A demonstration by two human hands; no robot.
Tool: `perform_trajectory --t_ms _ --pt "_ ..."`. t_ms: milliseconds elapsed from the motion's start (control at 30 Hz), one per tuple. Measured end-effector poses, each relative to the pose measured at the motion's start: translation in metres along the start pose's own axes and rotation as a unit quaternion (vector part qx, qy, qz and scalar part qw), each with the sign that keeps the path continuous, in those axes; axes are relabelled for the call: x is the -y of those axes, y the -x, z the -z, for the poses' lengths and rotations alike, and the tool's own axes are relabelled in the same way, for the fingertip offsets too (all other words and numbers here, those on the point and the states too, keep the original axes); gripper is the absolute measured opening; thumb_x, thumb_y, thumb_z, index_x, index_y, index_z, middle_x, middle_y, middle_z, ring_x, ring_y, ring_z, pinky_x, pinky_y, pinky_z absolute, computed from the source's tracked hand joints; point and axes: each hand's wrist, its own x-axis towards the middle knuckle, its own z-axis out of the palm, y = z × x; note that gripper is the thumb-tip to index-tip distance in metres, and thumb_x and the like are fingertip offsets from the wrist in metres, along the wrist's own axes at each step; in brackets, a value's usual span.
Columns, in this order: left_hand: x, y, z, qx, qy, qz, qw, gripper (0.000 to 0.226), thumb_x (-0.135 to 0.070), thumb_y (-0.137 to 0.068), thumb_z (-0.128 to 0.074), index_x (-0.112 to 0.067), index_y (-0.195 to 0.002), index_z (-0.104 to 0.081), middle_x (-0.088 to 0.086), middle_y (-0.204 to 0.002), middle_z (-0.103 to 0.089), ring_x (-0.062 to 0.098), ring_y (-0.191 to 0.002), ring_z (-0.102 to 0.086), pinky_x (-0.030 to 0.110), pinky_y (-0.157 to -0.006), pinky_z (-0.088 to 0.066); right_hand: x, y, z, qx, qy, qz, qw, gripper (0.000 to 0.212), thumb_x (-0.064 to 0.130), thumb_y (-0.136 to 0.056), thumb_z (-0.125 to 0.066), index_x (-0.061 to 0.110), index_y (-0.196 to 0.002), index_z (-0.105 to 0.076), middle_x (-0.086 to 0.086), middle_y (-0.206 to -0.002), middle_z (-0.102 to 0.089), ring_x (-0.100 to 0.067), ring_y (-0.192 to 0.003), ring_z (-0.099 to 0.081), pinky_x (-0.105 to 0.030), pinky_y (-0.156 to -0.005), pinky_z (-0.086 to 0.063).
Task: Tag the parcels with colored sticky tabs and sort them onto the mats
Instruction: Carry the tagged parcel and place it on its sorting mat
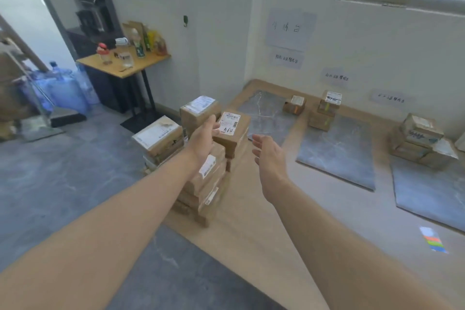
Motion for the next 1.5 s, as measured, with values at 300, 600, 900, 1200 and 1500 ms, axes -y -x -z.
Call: perform_trajectory --t_ms 300,600,900,1200,1500 --pt "0.055 -0.018 0.098 -0.018 -0.057 0.042 0.997 0.053 -0.057 -0.103 -0.028 -0.024 -0.133 -0.055 -0.005 -0.146 -0.05 0.016 -0.131 -0.046 0.035 -0.103 -0.031 -0.053 0.004 -0.094 0.028 0.015 -0.067 0.997 0.037 0.034 -0.102 -0.043 0.008 -0.116 -0.066 0.0 -0.098 -0.068 -0.011 -0.089 -0.058 -0.033 -0.085 -0.051" --pt "0.101 -0.032 0.121 0.001 -0.05 0.112 0.992 0.06 -0.057 -0.103 -0.027 -0.02 -0.147 -0.045 0.001 -0.144 -0.05 0.017 -0.124 -0.047 0.034 -0.103 -0.031 -0.088 0.003 -0.121 0.06 0.066 -0.161 0.983 0.039 0.043 -0.106 -0.035 0.029 -0.138 -0.054 0.012 -0.117 -0.052 -0.018 -0.11 -0.051 -0.033 -0.096 -0.035" --pt "0.097 -0.033 0.108 -0.01 -0.033 0.103 0.994 0.053 -0.059 -0.102 -0.03 -0.021 -0.094 -0.067 -0.003 -0.088 -0.076 0.02 -0.103 -0.065 0.04 -0.102 -0.046 -0.099 -0.004 -0.111 0.054 0.025 -0.15 0.987 0.062 0.062 -0.08 -0.037 0.035 -0.129 -0.065 0.009 -0.123 -0.071 -0.018 -0.114 -0.064 -0.045 -0.108 -0.045" --pt "0.057 -0.013 0.054 0.034 -0.026 0.05 0.998 0.057 -0.053 -0.104 -0.029 -0.016 -0.103 -0.072 0.0 -0.099 -0.076 0.023 -0.105 -0.067 0.043 -0.102 -0.051 -0.046 0.016 -0.053 -0.021 -0.015 -0.076 0.997 0.043 0.044 -0.091 -0.039 0.027 -0.103 -0.076 0.011 -0.1 -0.077 -0.019 -0.102 -0.07 -0.042 -0.101 -0.052" --pt "0.019 0.017 -0.054 0.105 0.0 0.021 0.994 0.059 -0.05 -0.106 -0.027 -0.016 -0.093 -0.073 -0.005 -0.082 -0.077 0.017 -0.093 -0.069 0.036 -0.092 -0.052 -0.015 0.02 0.061 -0.08 -0.058 -0.02 0.995 0.037 0.036 -0.098 -0.04 0.028 -0.088 -0.075 0.016 -0.089 -0.076 -0.016 -0.099 -0.07 -0.039 -0.099 -0.052"
